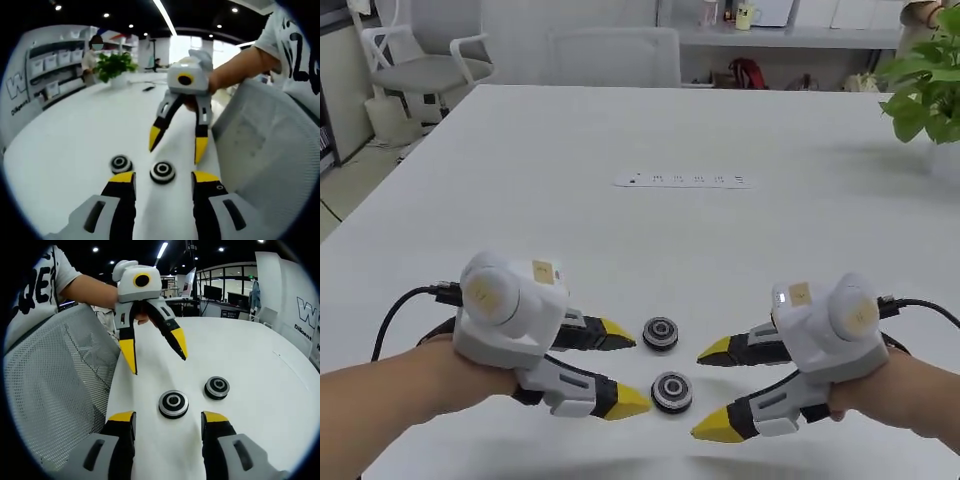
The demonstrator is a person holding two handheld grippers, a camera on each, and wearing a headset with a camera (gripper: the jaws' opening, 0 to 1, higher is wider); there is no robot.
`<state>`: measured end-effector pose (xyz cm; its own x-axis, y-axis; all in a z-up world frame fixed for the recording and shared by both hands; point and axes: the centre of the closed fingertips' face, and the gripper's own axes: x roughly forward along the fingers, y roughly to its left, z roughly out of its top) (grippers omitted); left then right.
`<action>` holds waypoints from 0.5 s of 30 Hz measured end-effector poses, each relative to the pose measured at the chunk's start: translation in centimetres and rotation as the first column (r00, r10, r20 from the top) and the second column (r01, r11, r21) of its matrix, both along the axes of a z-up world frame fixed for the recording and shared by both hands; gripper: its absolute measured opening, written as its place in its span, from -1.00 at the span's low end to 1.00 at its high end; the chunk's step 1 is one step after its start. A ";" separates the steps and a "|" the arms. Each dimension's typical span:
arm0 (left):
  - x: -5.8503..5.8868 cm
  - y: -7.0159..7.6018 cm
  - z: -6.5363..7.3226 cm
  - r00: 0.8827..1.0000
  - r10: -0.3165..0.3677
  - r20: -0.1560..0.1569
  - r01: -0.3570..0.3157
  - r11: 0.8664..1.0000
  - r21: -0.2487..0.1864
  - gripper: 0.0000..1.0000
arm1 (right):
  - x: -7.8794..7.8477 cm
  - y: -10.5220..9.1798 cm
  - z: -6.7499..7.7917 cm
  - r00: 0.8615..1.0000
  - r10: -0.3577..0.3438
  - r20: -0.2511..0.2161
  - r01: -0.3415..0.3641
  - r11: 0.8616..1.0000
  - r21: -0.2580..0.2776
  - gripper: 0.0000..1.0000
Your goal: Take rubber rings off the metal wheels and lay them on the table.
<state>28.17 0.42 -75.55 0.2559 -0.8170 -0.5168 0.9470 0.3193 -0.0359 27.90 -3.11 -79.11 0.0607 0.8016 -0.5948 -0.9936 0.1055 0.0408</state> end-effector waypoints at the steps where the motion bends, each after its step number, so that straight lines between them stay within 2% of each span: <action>1: 0.0 -0.1 -0.1 1.000 -0.001 -0.002 0.001 1.000 0.000 -0.10 | 0.0 0.0 0.0 1.000 0.000 -0.001 0.000 1.000 0.000 0.00; 9: -0.1 -0.9 -1.1 0.999 -0.015 -0.032 0.016 1.000 0.023 -0.20 | -0.1 0.1 -0.4 1.000 0.003 -0.006 -0.003 1.000 0.003 0.00; 15: -0.1 -1.8 -1.2 0.999 -0.027 -0.035 0.028 0.999 0.020 -0.29 | 0.0 0.0 -0.4 1.000 -0.006 -0.012 0.007 1.000 0.008 -0.01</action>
